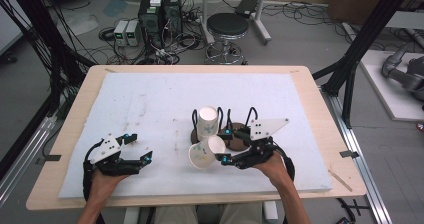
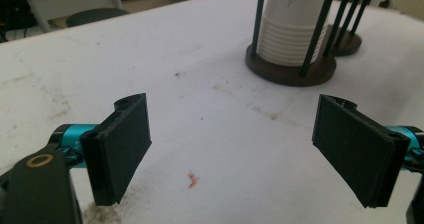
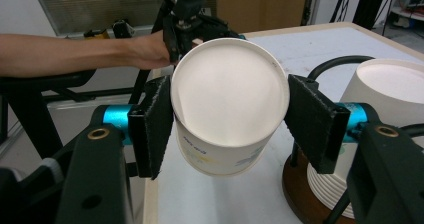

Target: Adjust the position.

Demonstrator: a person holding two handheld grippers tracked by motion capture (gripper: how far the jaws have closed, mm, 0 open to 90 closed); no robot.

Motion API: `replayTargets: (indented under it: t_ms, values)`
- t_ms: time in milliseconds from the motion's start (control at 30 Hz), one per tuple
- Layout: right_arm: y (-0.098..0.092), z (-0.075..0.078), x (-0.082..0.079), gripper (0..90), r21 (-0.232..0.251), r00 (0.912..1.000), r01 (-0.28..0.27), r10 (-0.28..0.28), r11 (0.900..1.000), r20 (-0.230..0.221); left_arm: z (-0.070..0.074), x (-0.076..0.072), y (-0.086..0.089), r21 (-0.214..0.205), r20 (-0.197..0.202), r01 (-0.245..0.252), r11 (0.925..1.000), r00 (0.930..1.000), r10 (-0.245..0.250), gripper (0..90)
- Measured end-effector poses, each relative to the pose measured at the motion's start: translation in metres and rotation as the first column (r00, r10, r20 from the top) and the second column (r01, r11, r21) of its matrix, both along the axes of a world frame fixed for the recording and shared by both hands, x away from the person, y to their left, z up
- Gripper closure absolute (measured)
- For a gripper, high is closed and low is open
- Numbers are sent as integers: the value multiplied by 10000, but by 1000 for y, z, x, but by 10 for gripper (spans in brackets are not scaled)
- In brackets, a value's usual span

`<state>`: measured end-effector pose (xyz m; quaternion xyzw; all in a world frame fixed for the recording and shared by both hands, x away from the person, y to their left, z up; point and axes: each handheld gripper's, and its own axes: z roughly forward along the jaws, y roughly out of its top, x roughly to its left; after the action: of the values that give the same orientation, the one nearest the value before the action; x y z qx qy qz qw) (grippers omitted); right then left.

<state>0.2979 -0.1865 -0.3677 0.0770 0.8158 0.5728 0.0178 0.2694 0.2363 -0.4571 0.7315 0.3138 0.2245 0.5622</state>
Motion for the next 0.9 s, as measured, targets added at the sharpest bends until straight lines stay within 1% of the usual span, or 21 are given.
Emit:
replayTargets:
  t_ms: [33,100,133,167,233,267,300,333,367,400,467,500,533,567,600,667,733,800,833,900]
  values:
    - [0,0,0,383,-18,10000,2,-2,10000,1,9,-1,1,-102,275,264,9996,9993,-261,154]
    - [1,-1,0,383,-38,10000,-58,58,10000,6,19,-3,3,-342,481,635,9974,9969,-619,154]
    - [1,-1,0,383,-38,10000,-58,58,10000,6,19,-3,3,-342,481,635,9974,9969,-619,154]
    - [1,0,-1,383,-54,9999,-107,107,9999,30,27,-4,4,-325,723,907,9953,9935,-882,154]
    - [1,1,-2,383,-60,9999,-155,155,9999,4,35,-5,5,-270,766,1139,9931,9908,-1116,154]
    - [0,1,-2,383,-41,9999,-136,136,9999,22,35,-5,5,-270,766,1139,9931,9908,-1116,154]
    - [0,1,-2,383,-9,9999,-96,96,10000,33,43,-5,6,-104,848,1199,9927,9893,-1186,154]
    - [0,1,-2,383,-10,9999,-91,91,10000,57,47,-5,6,-29,878,1289,9917,9879,-1281,154]
    - [0,1,-2,383,-10,9999,-91,91,10000,57,47,-5,6,-29,878,1289,9917,9879,-1281,154]
    - [0,2,-2,383,-27,9999,-125,125,9999,80,51,-5,6,36,931,1370,9906,9862,-1368,154]
    - [1,2,-3,383,-4,9998,-189,189,9998,33,58,-4,6,37,973,1714,9852,9805,-1709,154]
    - [1,2,-3,383,9,9998,-209,209,9998,31,65,-3,4,-123,944,2425,9701,9661,-2403,154]
    - [1,2,-3,383,18,9997,-241,241,9997,28,65,-3,4,-123,944,2425,9701,9661,-2403,154]
    - [1,2,-3,383,48,9996,-290,290,9996,21,69,0,0,-276,1006,3192,9473,9437,-3150,154]
    - [1,2,-3,383,60,9994,-335,335,9994,1,71,2,-2,-298,1018,3522,9354,9321,-3477,154]
    - [2,2,-3,383,50,9993,-374,374,9993,-1,73,6,-8,-403,1025,4031,9143,9118,-3975,154]
    - [3,2,-2,383,68,9991,-428,428,9991,9,73,10,-16,-495,931,4509,8912,8905,-4454,153]
    - [4,2,-2,383,77,9989,-478,478,9988,-13,74,13,-25,-605,881,4982,8650,8658,-4925,153]
    - [4,2,-2,383,68,9988,-484,485,9988,-24,74,14,-30,-613,879,5161,8544,8554,-5104,154]
    - [4,2,-2,383,65,9986,-520,520,9986,-40,74,15,-38,-734,920,5453,8350,8374,-5388,153]
